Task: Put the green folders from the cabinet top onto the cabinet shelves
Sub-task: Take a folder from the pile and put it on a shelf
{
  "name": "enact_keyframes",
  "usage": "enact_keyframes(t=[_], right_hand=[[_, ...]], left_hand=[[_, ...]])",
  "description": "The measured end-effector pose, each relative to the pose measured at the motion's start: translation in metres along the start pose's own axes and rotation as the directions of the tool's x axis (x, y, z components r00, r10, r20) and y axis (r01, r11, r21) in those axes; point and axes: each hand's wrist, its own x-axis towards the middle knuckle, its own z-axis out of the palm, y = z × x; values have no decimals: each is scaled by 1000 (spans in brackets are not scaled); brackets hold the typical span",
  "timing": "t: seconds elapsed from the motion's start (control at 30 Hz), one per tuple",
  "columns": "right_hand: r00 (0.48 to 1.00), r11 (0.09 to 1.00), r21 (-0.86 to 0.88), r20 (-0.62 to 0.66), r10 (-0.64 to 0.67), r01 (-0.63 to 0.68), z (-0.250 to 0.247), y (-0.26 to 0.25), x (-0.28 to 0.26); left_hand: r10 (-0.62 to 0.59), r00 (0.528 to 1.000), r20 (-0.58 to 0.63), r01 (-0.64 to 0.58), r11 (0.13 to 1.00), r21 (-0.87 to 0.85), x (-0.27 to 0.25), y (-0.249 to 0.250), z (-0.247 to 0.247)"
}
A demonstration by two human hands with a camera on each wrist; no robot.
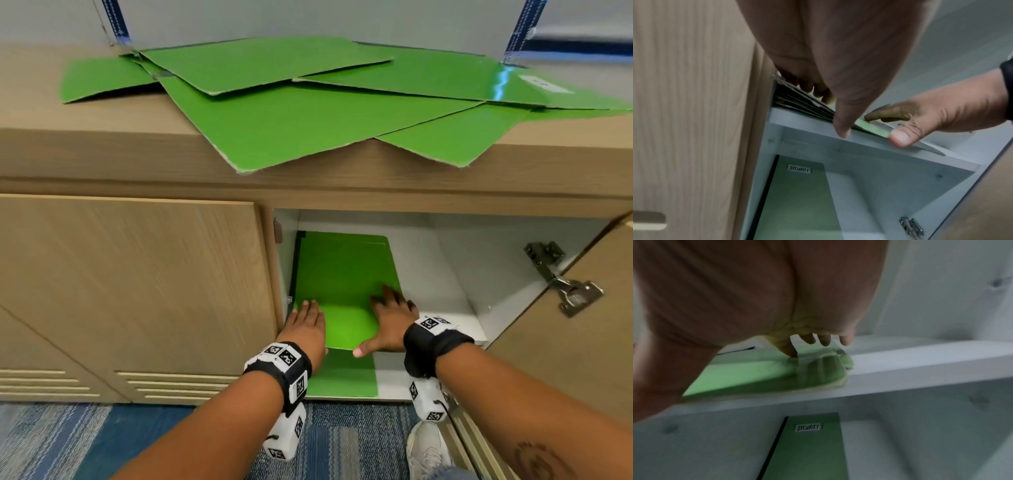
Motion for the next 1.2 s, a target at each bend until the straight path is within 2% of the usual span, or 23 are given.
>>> enact_keyframes(t=[0.17,0.33,0.53,0.63,0.7,0.8,0.87,0.97,1.2], right_hand=[[990,981,-138,7,-140,140,-8,-17,3],[990,985,-98,19,-140,141,-25,-23,10],[989,988,-48,21,-147,147,-27,-22,12],[991,992,-25,-45,-127,126,-24,-25,2],[985,989,81,-134,-110,122,-29,-29,-9],[948,934,273,-280,-152,230,-48,-34,-31],[913,893,324,-363,-187,312,-67,-36,-52],[861,853,352,-469,-196,385,-98,-40,-84],[720,758,315,-636,-279,572,-167,-56,-172]], left_hand=[[45,997,-64,-50,996,-78,-11,-4,-1],[100,985,-138,-115,988,-101,-27,-4,-6],[122,982,-146,-139,984,-115,-37,-6,-13],[127,974,-185,-152,980,-125,-40,-5,-22],[134,966,-222,-167,977,-135,-43,-3,-30],[149,952,-267,-196,968,-159,-49,1,-47],[159,939,-307,-218,961,-172,-56,6,-64],[172,903,-394,-256,951,-171,-69,13,-100],[187,774,-605,-303,948,-94,-123,29,-200]])
